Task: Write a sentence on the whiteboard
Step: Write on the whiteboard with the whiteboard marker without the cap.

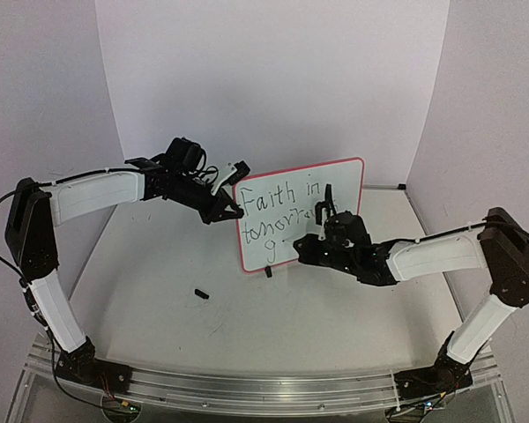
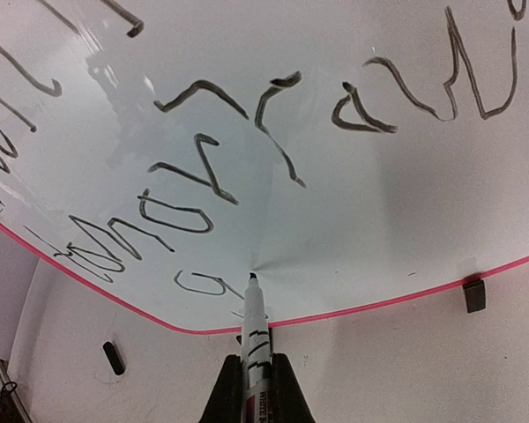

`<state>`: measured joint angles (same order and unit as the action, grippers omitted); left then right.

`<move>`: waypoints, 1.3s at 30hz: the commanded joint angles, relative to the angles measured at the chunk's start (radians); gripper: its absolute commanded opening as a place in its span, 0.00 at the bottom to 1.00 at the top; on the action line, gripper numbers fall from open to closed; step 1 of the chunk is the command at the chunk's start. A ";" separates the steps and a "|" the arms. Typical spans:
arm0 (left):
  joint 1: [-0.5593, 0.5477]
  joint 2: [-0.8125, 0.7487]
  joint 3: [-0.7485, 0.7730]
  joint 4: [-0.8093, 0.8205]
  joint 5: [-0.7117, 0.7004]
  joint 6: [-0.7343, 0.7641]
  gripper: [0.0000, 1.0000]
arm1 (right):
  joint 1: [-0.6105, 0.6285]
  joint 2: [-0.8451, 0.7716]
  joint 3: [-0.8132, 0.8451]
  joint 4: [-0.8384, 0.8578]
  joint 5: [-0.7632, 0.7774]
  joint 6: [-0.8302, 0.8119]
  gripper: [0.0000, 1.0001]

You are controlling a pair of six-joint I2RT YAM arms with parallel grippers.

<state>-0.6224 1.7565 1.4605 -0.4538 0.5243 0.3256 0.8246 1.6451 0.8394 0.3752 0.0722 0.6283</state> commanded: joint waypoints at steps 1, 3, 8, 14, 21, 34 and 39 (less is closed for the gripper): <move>-0.006 0.034 -0.006 -0.085 -0.060 0.046 0.00 | -0.008 0.011 0.047 -0.001 0.014 -0.030 0.00; -0.006 0.032 -0.006 -0.085 -0.061 0.046 0.00 | -0.008 0.019 0.059 -0.002 0.000 -0.041 0.00; -0.006 0.032 -0.006 -0.085 -0.062 0.046 0.00 | -0.008 0.048 0.077 -0.021 -0.038 -0.048 0.00; -0.007 0.031 -0.006 -0.085 -0.063 0.046 0.00 | -0.008 0.061 0.056 -0.061 -0.008 -0.021 0.00; -0.007 0.031 -0.006 -0.085 -0.062 0.046 0.00 | -0.008 0.026 0.050 -0.091 0.071 -0.015 0.00; -0.007 0.024 -0.006 -0.086 -0.064 0.046 0.00 | -0.008 -0.027 0.082 -0.088 0.037 -0.059 0.00; -0.007 0.023 -0.006 -0.085 -0.064 0.048 0.00 | -0.008 -0.015 0.099 -0.078 0.000 -0.067 0.00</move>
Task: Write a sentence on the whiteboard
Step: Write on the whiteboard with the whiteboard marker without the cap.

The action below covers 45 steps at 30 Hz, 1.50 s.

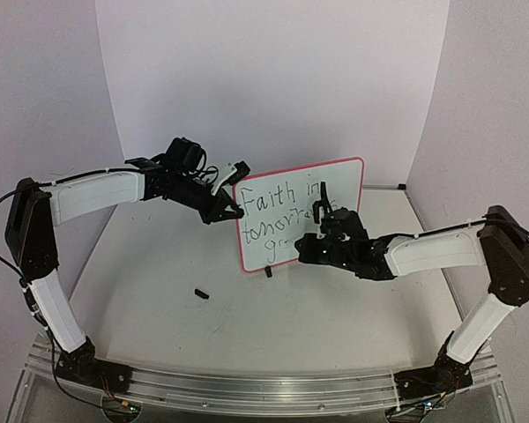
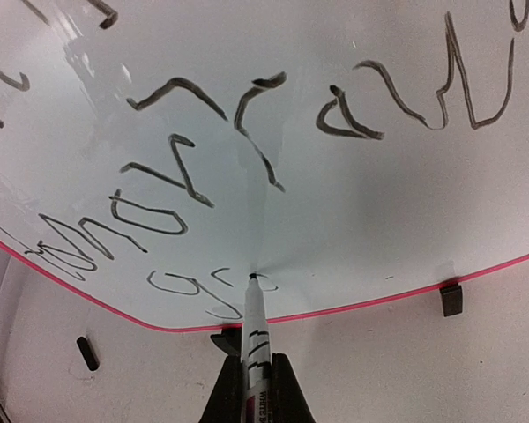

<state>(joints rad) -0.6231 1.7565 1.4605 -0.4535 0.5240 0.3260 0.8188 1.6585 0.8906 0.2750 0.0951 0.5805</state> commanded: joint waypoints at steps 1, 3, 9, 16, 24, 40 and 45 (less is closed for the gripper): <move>-0.006 0.023 -0.006 -0.086 -0.064 0.047 0.00 | -0.002 -0.025 0.050 0.024 -0.028 -0.019 0.00; -0.006 0.023 -0.006 -0.086 -0.064 0.048 0.00 | -0.002 -0.018 0.054 0.026 -0.037 -0.018 0.00; -0.006 0.023 -0.006 -0.086 -0.062 0.047 0.00 | 0.000 -0.016 0.047 0.035 -0.041 -0.014 0.00; -0.006 0.024 -0.006 -0.085 -0.064 0.047 0.00 | -0.001 -0.064 0.011 0.033 -0.031 -0.013 0.00; -0.007 0.026 -0.006 -0.085 -0.061 0.045 0.00 | -0.002 -0.115 -0.033 -0.027 0.042 -0.011 0.00; -0.010 0.028 -0.007 -0.085 -0.064 0.047 0.00 | -0.028 -0.047 0.036 -0.066 0.066 -0.002 0.00; -0.010 0.029 -0.006 -0.086 -0.064 0.047 0.00 | -0.039 -0.042 0.047 -0.066 0.056 -0.018 0.00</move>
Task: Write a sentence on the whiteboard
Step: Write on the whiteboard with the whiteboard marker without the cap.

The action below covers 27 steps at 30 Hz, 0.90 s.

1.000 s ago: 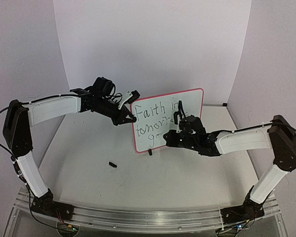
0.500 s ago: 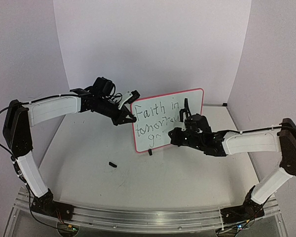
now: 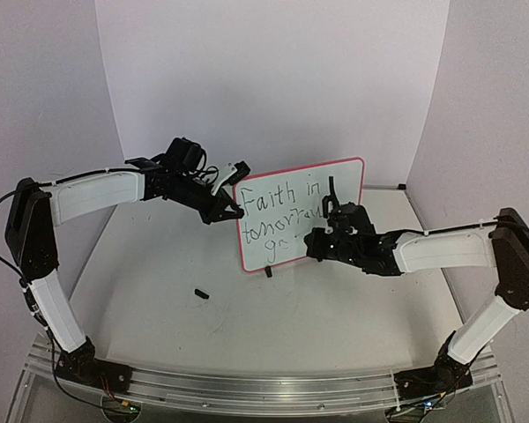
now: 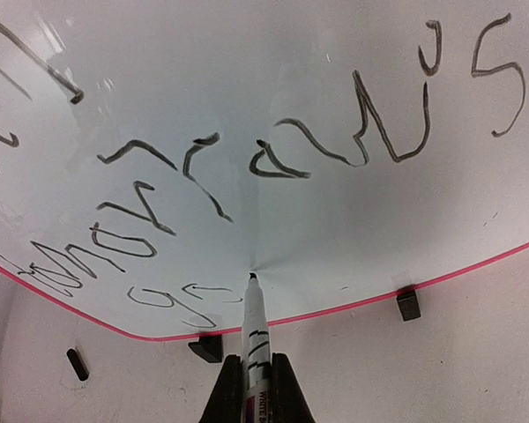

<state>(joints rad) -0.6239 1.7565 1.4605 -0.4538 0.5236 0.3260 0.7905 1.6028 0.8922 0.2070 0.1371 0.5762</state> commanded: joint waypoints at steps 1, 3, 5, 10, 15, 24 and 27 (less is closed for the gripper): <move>-0.008 0.029 -0.006 -0.085 -0.064 0.047 0.00 | -0.010 0.016 0.049 0.002 0.010 -0.018 0.00; -0.010 0.031 -0.006 -0.085 -0.063 0.047 0.00 | -0.011 0.020 0.053 0.002 0.001 -0.027 0.00; -0.010 0.031 -0.006 -0.085 -0.064 0.048 0.00 | -0.011 0.025 0.056 0.002 -0.013 -0.032 0.00; -0.010 0.032 -0.006 -0.085 -0.064 0.047 0.00 | -0.011 0.047 0.054 -0.009 -0.030 -0.029 0.00; -0.010 0.032 -0.006 -0.086 -0.063 0.047 0.00 | -0.011 0.058 0.046 -0.018 -0.006 -0.011 0.00; -0.010 0.031 -0.006 -0.085 -0.065 0.047 0.00 | -0.011 0.012 0.048 -0.043 0.064 -0.023 0.00; -0.010 0.029 -0.006 -0.086 -0.065 0.047 0.00 | -0.011 -0.007 0.052 -0.052 0.069 -0.032 0.00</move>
<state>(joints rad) -0.6277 1.7565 1.4605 -0.4530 0.5220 0.3264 0.7841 1.6491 0.9100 0.1647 0.1586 0.5581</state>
